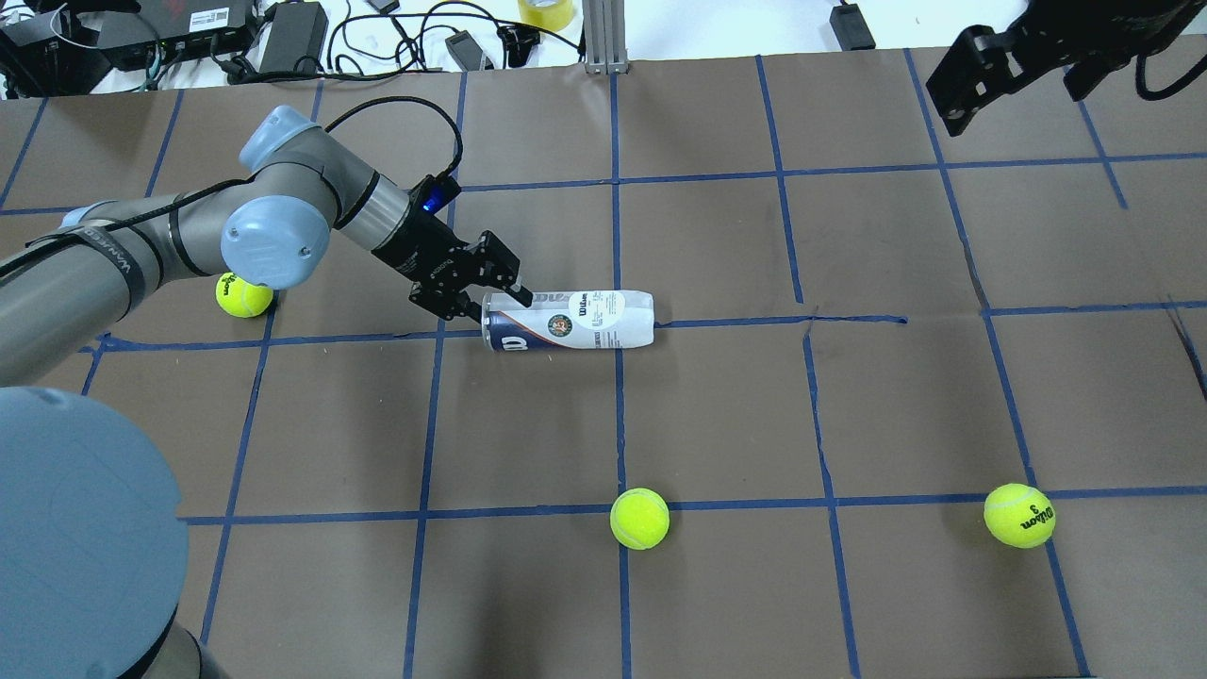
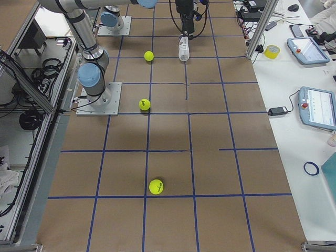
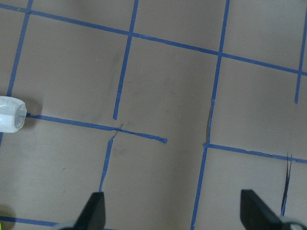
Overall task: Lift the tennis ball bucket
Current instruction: 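Close the left gripper on the can's rim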
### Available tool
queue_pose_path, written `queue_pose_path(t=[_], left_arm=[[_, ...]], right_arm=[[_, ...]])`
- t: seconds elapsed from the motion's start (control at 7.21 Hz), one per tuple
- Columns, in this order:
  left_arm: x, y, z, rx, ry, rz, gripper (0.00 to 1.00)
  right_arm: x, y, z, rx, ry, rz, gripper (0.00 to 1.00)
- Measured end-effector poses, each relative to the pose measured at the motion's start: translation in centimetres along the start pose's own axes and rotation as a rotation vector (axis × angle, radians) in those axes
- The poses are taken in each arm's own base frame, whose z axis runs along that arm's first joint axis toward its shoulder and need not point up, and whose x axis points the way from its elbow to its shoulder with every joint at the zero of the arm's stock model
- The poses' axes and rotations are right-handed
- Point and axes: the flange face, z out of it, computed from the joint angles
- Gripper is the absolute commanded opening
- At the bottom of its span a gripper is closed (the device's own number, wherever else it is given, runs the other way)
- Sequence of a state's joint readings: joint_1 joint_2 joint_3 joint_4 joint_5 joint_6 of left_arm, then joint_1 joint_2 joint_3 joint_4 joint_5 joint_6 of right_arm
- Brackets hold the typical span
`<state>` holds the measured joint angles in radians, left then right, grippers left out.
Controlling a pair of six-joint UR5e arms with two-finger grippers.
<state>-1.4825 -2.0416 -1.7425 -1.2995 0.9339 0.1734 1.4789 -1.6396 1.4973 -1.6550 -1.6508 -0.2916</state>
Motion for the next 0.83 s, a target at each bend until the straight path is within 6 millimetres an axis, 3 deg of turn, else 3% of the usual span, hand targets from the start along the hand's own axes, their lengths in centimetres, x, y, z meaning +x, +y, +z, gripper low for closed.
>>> queue_pose_path(t=[0.42, 0.83], left_arm=[[0.9, 0.3, -0.6, 0.018, 0.013, -0.043, 0.00], [4.8, 1.6, -3.8, 0.083, 0.059, -0.144, 0.00]], right_arm=[[0.0, 0.3, -0.4, 0.005, -0.004, 0.009, 1.00], [0.0, 0.1, -0.2, 0.004, -0.004, 0.008, 1.00]])
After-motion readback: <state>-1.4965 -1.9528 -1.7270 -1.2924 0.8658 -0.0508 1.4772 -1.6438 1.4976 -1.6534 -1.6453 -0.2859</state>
